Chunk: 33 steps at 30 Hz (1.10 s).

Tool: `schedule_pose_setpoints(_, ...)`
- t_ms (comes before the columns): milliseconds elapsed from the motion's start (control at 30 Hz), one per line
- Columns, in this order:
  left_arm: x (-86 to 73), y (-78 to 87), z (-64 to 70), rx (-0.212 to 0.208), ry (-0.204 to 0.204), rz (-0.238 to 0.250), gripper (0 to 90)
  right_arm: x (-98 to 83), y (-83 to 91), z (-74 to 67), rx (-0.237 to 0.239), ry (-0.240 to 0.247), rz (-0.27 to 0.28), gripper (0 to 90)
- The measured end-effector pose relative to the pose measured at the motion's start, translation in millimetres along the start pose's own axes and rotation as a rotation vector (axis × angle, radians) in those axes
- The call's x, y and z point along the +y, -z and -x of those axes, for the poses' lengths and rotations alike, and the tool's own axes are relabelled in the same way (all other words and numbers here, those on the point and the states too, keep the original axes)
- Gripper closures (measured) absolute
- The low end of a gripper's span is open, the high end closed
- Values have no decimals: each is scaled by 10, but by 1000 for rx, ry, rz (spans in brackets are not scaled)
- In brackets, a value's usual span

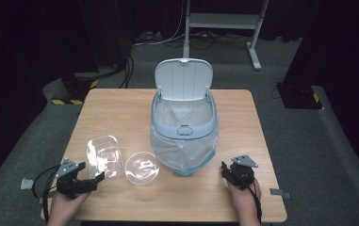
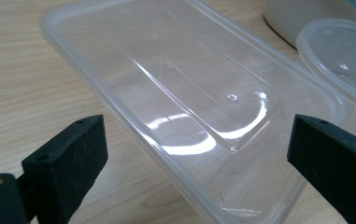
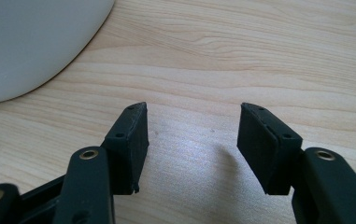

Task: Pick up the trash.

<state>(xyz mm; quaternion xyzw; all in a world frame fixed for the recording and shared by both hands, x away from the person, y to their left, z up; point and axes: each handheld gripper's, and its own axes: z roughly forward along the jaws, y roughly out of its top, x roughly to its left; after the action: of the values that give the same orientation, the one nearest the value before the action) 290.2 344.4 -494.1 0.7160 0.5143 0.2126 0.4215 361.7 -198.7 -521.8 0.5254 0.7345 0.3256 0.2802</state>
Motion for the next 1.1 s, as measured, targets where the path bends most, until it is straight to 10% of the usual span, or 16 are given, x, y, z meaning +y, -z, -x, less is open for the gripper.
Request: schedule_pose_setpoints(1100,-174,-143,79,49,-92,-109,140,-1,1,-2,4,0,-3,434)
